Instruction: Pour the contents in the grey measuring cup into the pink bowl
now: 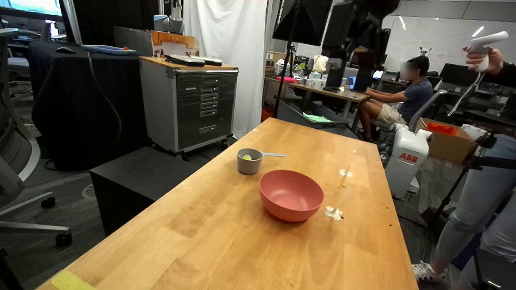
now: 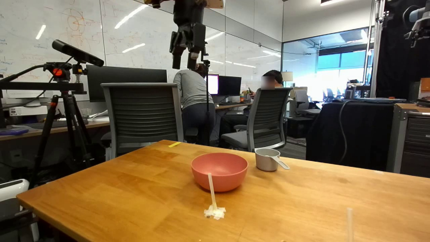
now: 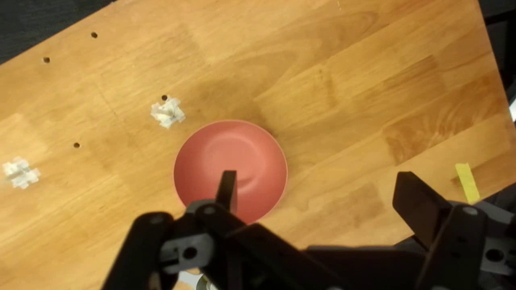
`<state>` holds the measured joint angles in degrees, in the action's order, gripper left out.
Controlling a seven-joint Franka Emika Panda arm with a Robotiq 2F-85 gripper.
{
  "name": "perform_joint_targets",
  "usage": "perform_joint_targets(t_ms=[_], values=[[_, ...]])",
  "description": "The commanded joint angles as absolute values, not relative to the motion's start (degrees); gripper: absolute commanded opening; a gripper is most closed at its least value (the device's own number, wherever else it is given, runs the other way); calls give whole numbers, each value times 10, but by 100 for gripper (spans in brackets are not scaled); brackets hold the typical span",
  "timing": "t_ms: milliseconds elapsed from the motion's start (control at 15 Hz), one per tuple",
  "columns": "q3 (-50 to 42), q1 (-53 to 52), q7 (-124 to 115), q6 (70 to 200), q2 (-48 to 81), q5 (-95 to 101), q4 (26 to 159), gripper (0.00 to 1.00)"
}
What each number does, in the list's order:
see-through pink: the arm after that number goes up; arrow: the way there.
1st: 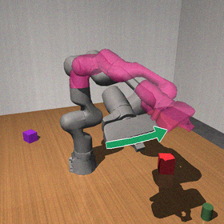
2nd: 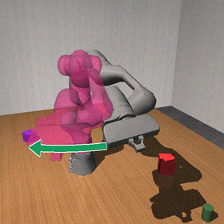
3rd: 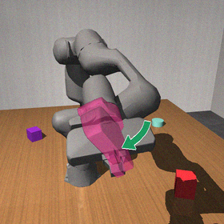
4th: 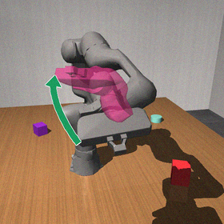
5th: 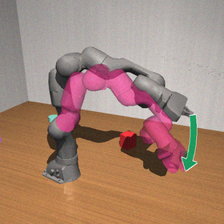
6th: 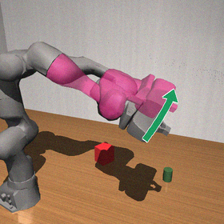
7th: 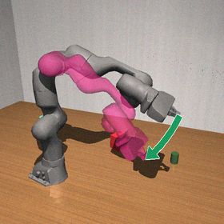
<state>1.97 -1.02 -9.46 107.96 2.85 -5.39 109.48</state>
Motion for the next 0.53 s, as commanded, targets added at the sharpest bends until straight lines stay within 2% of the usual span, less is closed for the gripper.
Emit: perform_joint_targets(t_ms=[0,467], values=[[12,-5,-57,1045,98,-46,988,100],[9,10,43,948,221,-31,806,100]])
